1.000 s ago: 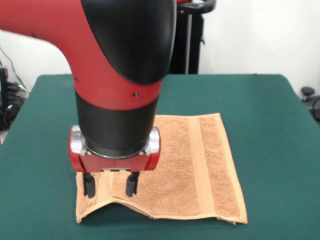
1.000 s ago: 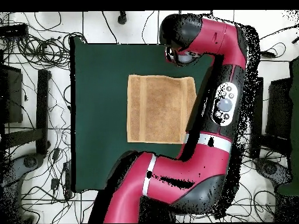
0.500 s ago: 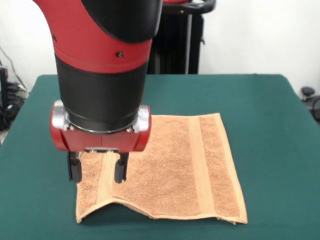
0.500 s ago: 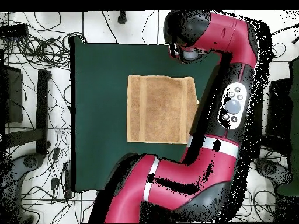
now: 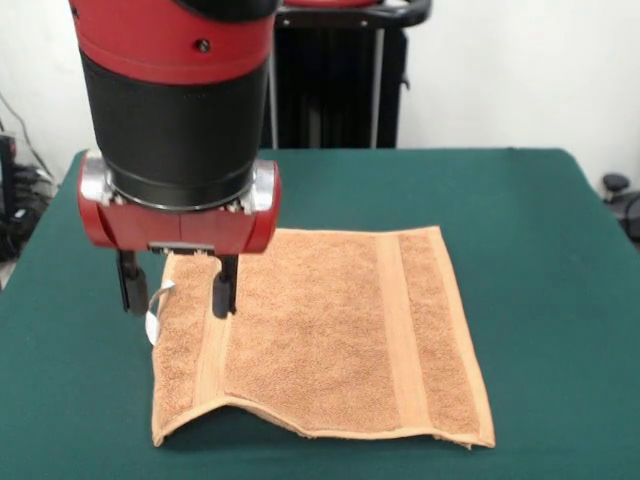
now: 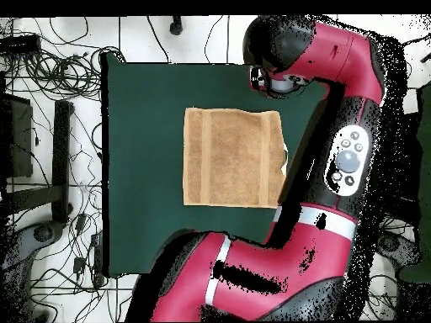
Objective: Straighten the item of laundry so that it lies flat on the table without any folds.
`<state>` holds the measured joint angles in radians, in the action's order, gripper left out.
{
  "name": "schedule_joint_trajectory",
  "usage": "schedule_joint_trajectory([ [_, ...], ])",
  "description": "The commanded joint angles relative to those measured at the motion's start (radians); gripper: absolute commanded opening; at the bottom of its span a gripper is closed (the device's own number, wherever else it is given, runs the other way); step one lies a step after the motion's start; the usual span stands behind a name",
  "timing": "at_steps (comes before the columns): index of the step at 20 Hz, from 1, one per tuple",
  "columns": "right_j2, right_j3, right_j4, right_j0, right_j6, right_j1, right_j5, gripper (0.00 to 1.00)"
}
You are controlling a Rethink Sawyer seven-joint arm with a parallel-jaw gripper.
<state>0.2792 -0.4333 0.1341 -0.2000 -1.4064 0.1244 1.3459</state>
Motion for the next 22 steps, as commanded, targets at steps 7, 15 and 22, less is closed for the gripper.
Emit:
schedule_joint_trajectory([
  [7,-0.05,-0.286,-0.028,0.042,-0.181,0.063,-0.062,1.0],
  [15,-0.06,-0.302,-0.028,0.042,-0.188,0.061,-0.094,1.0],
  [22,-0.059,-0.337,-0.029,0.049,-0.183,0.076,-0.096,1.0],
])
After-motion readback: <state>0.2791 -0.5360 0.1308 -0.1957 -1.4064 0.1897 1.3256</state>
